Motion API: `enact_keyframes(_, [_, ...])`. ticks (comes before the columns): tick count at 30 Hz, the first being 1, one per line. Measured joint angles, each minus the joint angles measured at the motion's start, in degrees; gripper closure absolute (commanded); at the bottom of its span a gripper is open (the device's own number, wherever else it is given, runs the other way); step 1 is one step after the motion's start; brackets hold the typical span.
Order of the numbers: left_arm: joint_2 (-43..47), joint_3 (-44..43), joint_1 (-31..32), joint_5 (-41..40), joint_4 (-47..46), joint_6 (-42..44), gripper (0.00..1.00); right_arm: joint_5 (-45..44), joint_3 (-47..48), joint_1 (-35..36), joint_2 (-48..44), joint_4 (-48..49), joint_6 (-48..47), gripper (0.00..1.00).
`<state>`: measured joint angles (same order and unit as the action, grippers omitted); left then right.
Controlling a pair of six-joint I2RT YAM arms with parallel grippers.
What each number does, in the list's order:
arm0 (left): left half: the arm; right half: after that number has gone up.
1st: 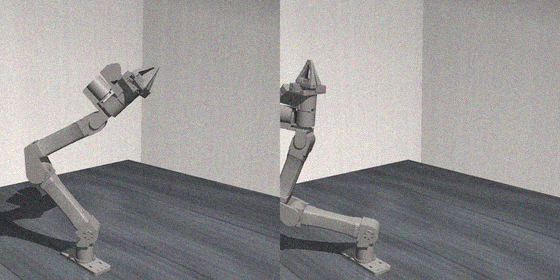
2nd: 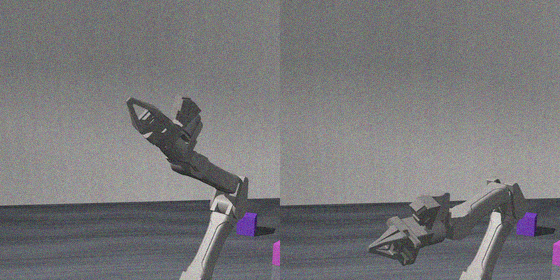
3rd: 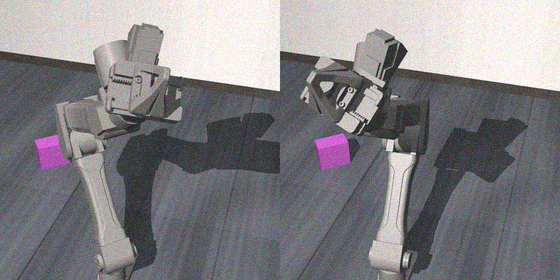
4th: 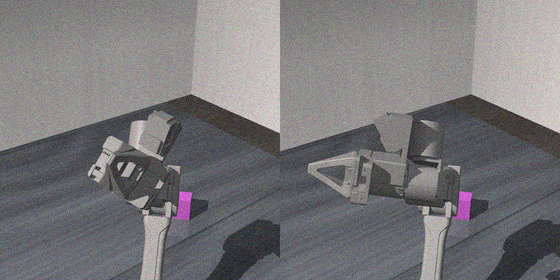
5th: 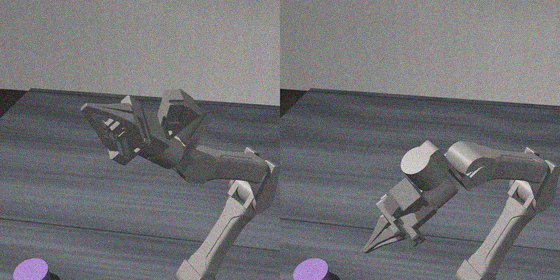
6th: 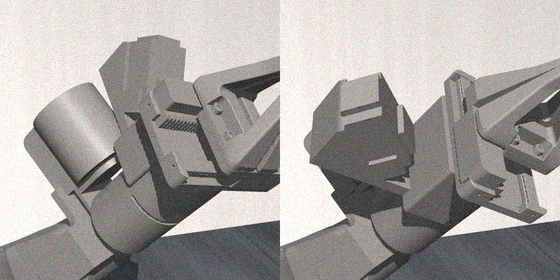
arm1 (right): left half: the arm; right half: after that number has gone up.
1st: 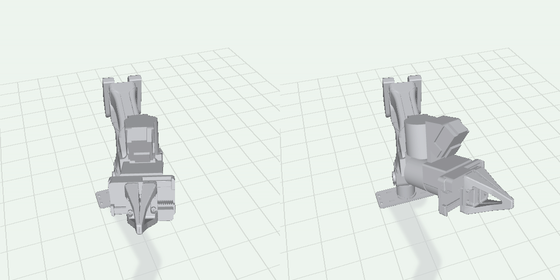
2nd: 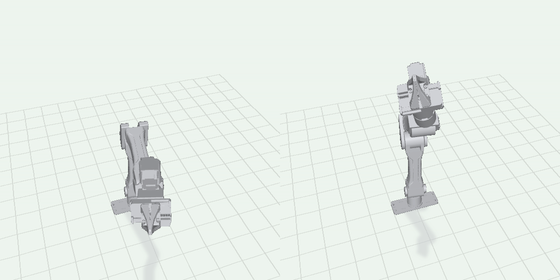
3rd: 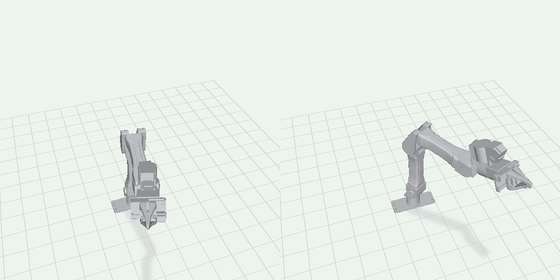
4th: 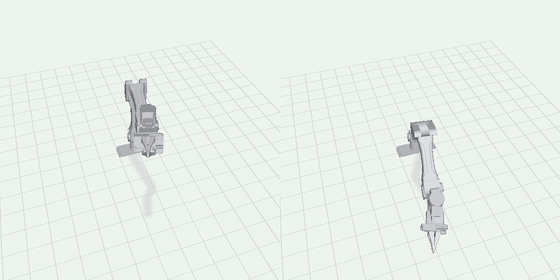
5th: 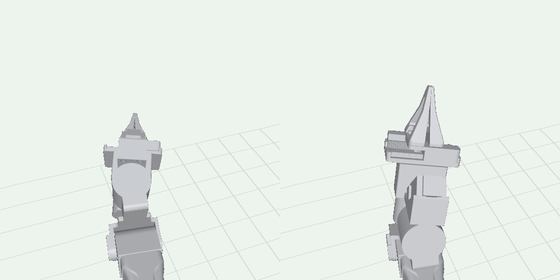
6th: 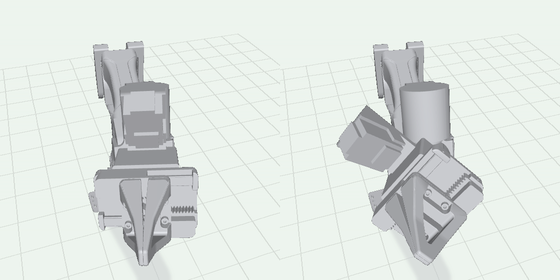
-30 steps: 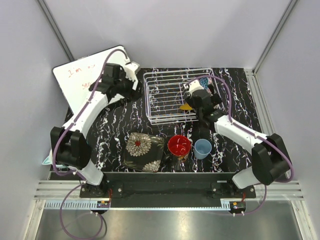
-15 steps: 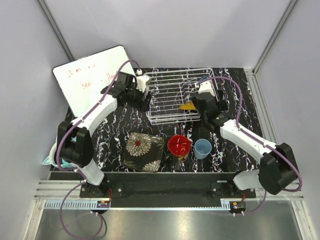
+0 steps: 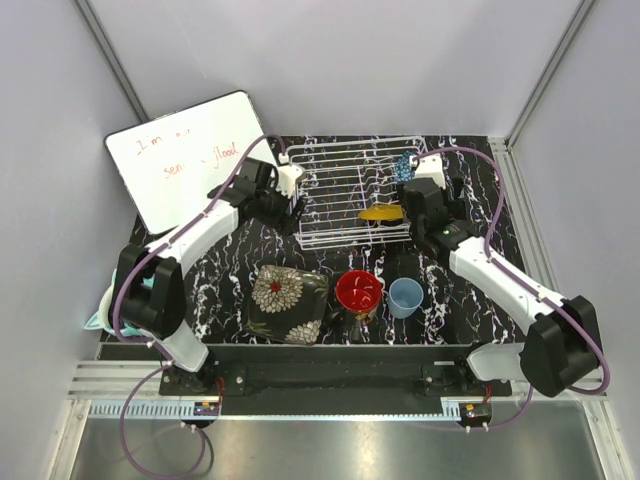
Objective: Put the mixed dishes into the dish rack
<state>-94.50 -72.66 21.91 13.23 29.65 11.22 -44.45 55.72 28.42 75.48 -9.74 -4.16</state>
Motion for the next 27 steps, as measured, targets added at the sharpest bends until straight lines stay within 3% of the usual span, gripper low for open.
enact_keyframes(5, [3.85, 4.66, -0.94, -1.55, -3.17, 2.29, 0.13, 0.31, 0.0, -0.04, -0.9, -1.14, 1.57, 0.0])
enact_keyframes(11, [7.34, 8.17, -7.56, -2.03, -3.21, 4.55, 0.13, 4.13, 0.66, -0.07, -2.1, -6.43, 5.03, 0.0])
enact_keyframes(19, [6.8, 6.84, -9.25, -3.98, -1.75, 5.51, 0.12, 21.4, 9.07, 0.98, -2.08, -16.65, 10.29, 0.0])
enact_keyframes(27, [9.49, 4.59, -9.7, -4.55, 3.72, 7.19, 0.07, 41.75, 16.33, 8.39, 1.64, -20.26, 12.17, 0.02])
